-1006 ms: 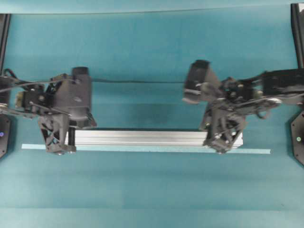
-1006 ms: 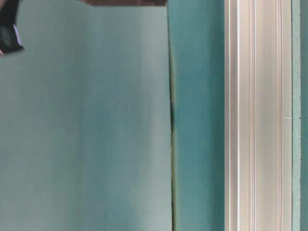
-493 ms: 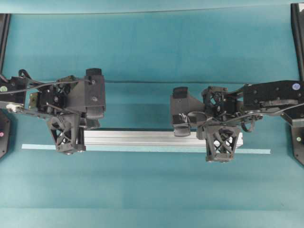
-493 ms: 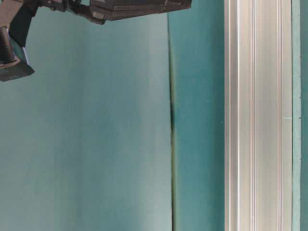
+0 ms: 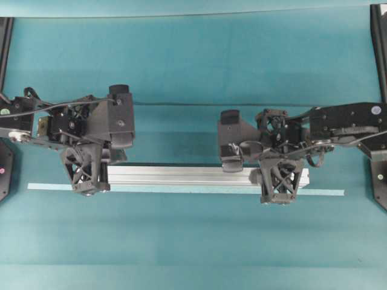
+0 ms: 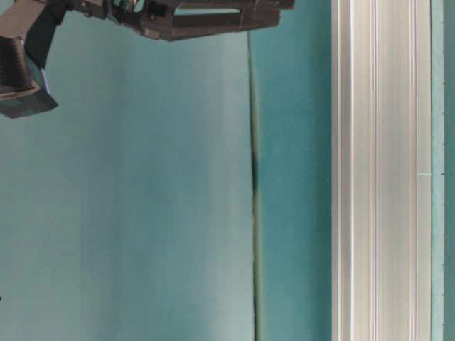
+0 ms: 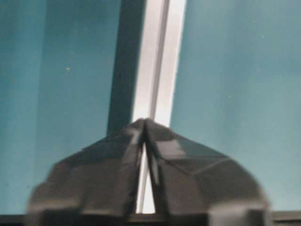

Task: Lift the metal rail with both hands.
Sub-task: 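Lower both grippers over the rail, straddling it near each end, then close both grippers on the silver rail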

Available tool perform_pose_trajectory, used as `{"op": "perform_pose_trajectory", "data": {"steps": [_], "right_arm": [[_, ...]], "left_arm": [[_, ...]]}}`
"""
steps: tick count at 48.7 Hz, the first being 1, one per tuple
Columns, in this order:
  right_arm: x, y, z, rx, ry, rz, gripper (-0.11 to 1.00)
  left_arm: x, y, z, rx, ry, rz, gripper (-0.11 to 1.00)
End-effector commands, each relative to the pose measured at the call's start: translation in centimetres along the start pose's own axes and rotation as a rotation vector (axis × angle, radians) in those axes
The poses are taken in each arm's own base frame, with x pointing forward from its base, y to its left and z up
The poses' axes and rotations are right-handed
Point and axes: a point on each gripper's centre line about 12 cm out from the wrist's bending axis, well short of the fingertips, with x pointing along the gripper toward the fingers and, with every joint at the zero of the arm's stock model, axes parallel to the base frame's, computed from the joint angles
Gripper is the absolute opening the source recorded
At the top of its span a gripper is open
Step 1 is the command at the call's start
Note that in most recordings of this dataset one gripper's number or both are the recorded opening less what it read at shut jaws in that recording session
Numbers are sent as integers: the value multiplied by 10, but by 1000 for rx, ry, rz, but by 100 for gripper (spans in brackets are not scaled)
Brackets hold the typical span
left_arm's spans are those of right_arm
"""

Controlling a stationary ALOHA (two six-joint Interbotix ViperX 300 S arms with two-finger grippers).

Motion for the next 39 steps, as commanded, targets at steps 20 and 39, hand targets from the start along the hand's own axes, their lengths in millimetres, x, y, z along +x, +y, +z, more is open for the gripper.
{"op": "perform_pose_trajectory", "data": {"steps": [20, 39], "right_arm": [[15, -1, -2, 3, 9, -3, 96], [40, -4, -14, 7, 5, -10, 96]], "left_arm": [[27, -4, -10, 46, 75, 3, 98], [68, -6, -22, 54, 95, -1, 99]]}}
